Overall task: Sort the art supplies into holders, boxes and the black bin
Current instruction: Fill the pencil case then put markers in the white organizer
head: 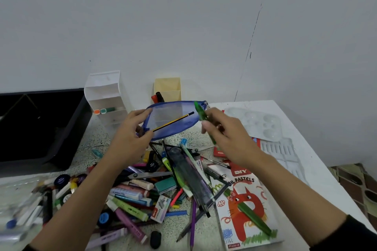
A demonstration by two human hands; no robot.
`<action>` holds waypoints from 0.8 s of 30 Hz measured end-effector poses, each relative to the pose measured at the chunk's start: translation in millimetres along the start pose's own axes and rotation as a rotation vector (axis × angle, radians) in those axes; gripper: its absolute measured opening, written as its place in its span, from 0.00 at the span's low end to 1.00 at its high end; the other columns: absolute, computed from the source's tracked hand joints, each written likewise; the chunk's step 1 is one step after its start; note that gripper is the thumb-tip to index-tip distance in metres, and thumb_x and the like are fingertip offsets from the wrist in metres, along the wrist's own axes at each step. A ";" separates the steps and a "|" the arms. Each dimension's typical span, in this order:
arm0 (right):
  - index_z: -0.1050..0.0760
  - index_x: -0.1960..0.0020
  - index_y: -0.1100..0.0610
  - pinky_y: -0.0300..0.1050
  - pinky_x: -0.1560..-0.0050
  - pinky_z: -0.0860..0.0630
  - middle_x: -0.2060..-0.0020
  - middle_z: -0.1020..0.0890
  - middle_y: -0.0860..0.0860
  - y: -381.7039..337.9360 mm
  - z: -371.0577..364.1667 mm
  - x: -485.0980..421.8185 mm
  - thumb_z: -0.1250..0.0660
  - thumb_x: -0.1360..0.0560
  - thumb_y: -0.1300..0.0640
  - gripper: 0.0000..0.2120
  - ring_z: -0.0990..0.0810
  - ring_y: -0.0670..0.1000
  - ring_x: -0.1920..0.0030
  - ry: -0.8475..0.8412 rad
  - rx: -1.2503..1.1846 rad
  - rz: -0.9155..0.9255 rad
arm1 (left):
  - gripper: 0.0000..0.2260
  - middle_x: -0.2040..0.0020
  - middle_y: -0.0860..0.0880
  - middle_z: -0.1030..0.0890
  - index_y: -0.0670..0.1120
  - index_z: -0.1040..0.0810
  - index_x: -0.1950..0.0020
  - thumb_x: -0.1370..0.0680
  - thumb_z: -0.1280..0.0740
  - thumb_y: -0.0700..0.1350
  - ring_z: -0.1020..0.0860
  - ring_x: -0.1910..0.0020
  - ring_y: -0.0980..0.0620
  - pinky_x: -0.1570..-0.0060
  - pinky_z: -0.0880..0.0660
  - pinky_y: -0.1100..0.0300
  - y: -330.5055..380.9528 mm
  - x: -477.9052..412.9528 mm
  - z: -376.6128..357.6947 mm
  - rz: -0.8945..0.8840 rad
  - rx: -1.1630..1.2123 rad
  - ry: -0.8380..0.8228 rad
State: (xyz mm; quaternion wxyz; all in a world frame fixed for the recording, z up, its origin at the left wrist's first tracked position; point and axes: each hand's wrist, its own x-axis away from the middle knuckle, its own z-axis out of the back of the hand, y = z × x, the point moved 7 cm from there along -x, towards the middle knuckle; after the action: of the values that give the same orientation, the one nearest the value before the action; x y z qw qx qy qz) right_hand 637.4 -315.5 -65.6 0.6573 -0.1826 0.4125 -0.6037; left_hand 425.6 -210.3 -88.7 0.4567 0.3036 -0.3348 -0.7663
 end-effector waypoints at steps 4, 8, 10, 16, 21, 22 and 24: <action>0.29 0.37 0.51 0.41 0.54 0.27 0.52 0.18 0.48 -52.7 -10.5 -24.0 0.42 0.15 0.54 0.08 0.23 0.46 0.54 -0.008 0.065 0.257 | 0.27 0.35 0.54 0.29 0.48 0.31 0.23 0.21 0.32 0.34 0.27 0.64 0.59 0.58 0.25 0.66 3.0 6.8 -2.5 -0.039 -0.032 -0.035; 0.25 0.35 0.53 0.50 0.51 0.26 0.51 0.20 0.50 -51.2 -44.9 -43.3 0.41 0.16 0.51 0.13 0.25 0.51 0.50 -0.136 0.392 0.316 | 0.25 0.36 0.56 0.29 0.50 0.29 0.26 0.21 0.33 0.33 0.25 0.63 0.65 0.59 0.22 0.62 8.4 14.7 -4.6 -0.030 0.015 -0.052; 0.23 0.38 0.51 0.52 0.51 0.24 0.51 0.20 0.49 -40.6 -48.0 -46.4 0.39 0.17 0.49 0.12 0.24 0.49 0.53 -0.166 0.433 0.274 | 0.25 0.37 0.56 0.29 0.52 0.29 0.28 0.21 0.34 0.32 0.25 0.61 0.65 0.58 0.23 0.67 11.9 16.1 1.4 -0.052 0.003 -0.035; 0.23 0.55 0.53 0.37 0.64 0.33 0.67 0.23 0.43 -36.5 0.8 -41.2 0.35 0.19 0.55 0.07 0.27 0.45 0.67 0.241 0.090 0.176 | 0.26 0.34 0.57 0.31 0.48 0.32 0.23 0.21 0.34 0.34 0.24 0.62 0.59 0.53 0.18 0.54 -13.3 8.8 26.7 0.040 0.006 0.019; 0.28 0.62 0.56 0.47 0.70 0.34 0.74 0.28 0.50 19.9 -30.5 -5.6 0.36 0.18 0.52 0.15 0.32 0.48 0.73 0.232 0.009 -0.037 | 0.24 0.31 0.57 0.31 0.47 0.31 0.23 0.19 0.37 0.33 0.21 0.56 0.49 0.61 0.19 0.60 -29.9 11.2 39.7 0.103 0.102 0.068; 0.27 0.62 0.55 0.49 0.69 0.31 0.73 0.26 0.49 32.2 -42.8 -2.6 0.36 0.18 0.50 0.15 0.30 0.48 0.73 0.163 0.084 -0.068 | 0.24 0.31 0.56 0.31 0.46 0.30 0.24 0.19 0.38 0.32 0.21 0.57 0.49 0.63 0.21 0.63 -33.2 12.2 40.5 0.118 0.129 0.076; 0.23 0.59 0.53 0.50 0.63 0.25 0.67 0.21 0.47 53.1 -66.4 -2.0 0.36 0.19 0.45 0.15 0.24 0.47 0.66 -0.018 0.243 -0.143 | 0.23 0.32 0.55 0.31 0.45 0.30 0.24 0.18 0.39 0.32 0.21 0.58 0.49 0.64 0.22 0.65 -37.3 14.2 41.0 0.137 0.145 0.084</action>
State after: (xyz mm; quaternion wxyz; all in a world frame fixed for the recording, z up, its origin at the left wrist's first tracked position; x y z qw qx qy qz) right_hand 621.1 -285.7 -143.6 0.6334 -0.1359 0.3163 -0.6931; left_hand 369.8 -200.1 -96.2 0.4984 0.3443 -0.3900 -0.6935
